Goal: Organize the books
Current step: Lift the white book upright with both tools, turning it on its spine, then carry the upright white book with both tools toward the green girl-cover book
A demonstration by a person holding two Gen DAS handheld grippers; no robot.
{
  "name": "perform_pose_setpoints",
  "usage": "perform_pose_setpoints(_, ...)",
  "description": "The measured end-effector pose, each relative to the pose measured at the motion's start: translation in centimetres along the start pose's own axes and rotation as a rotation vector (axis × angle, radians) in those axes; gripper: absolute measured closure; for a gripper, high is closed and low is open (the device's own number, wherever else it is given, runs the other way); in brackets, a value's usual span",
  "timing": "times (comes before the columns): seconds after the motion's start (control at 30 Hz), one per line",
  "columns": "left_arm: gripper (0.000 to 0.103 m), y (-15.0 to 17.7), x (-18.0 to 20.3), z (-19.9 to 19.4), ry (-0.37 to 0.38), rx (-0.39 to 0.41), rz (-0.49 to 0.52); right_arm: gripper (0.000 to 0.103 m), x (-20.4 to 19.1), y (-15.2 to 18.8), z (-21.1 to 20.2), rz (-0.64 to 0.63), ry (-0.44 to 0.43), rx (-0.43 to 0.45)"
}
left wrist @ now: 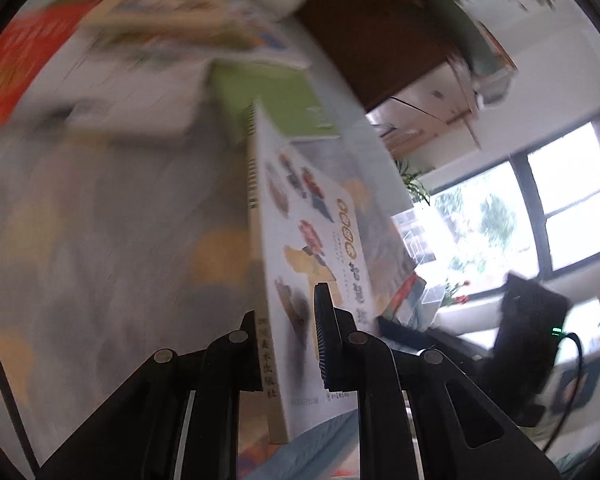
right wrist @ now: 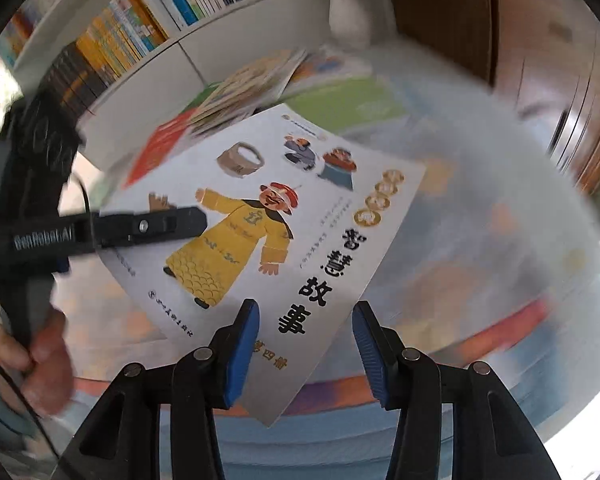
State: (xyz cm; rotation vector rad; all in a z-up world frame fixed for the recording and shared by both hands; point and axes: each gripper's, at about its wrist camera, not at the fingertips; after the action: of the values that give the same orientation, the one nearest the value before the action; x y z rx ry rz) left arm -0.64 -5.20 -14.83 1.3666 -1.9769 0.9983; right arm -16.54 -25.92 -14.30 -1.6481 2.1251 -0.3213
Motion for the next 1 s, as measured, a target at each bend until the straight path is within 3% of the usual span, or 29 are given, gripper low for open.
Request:
perform_pose_setpoints(0.1, 0.091, 0.1, -1.7, -0.7, 0.083, 0.006, -0.098, 0.048, 0.2, 1.5, 2.3, 0.145, -0.086, -0.118)
perform_pose_setpoints(0.17, 0.091, -0.4, -2.0, -0.9, 0.14, -0.007, -0.128, 0.042, 0.8, 2.8, 2.8, 0.262, -0.16, -0.148)
perform_pose_setpoints(0.3, 0.091, -1.2, -1.7, -0.7, 0.253, -0.04, -0.186, 0.037, 3.4, 6.1, 3.4, 0.544, -0.357, -0.149)
perform_pose_setpoints(0.47, 0.09, -2.0, -1.7, -0.5, 0.286, -0.077, -0.193, 0.035, 5.5, 7.1, 4.0, 0.732, -0.537, -0.075)
perform_pose_setpoints(0.5, 0.091, -1.9, -1.9, -0.9, 0.281, -0.077, -0.192, 0.039, 5.6, 6.8, 4.3, 0.752, -0.582, -0.056)
perform_pose_setpoints(0.57, 0.091, -2.2, -1.7, -1.2, 0.219, -0.075, -0.15, 0.055, 6.1, 5.9, 4.3, 0.774, -0.549, -0.032)
perform_pose_setpoints(0.63, 0.091, -1.9, -1.6, -1.4, 0.128, -0.101, -0.075, 0.078, 5.9, 5.5, 4.1, 0.754, -0.501, -0.025)
perform_pose_setpoints(0.73, 0.091, -1.2, -0.7, -1.1, 0.029, -0.13, 0.025, 0.082, 4.5, 3.9, 2.7, 0.612, -0.357, -0.003)
perform_pose_setpoints(0.8, 0.091, -0.9, -0.1, -1.0, -0.01, -0.132, 0.074, 0.082, 2.4, 2.4, 1.0, 0.434, -0.203, 0.023)
perform_pose_setpoints(0.87, 0.091, -0.5, 0.3, -1.6, 0.016, -0.129, 0.086, 0.082, 0.8, 1.3, -0.3, 0.309, -0.13, 0.037)
perform_pose_setpoints(1.0, 0.09, 0.3, 1.3, -4.0, 0.107, -0.084, 0.111, 0.082, -1.7, -0.1, -3.4, 0.094, -0.063, 0.08)
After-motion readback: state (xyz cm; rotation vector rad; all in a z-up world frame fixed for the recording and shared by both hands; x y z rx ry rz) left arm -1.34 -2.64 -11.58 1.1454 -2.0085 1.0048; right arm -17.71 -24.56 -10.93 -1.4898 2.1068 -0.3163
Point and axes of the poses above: each gripper's, at about its wrist camera, not at the fingertips, and z roughly the way its jaws point, x to its right, y to its underside, and after that the axes turned 11 degrees about y, right-handed
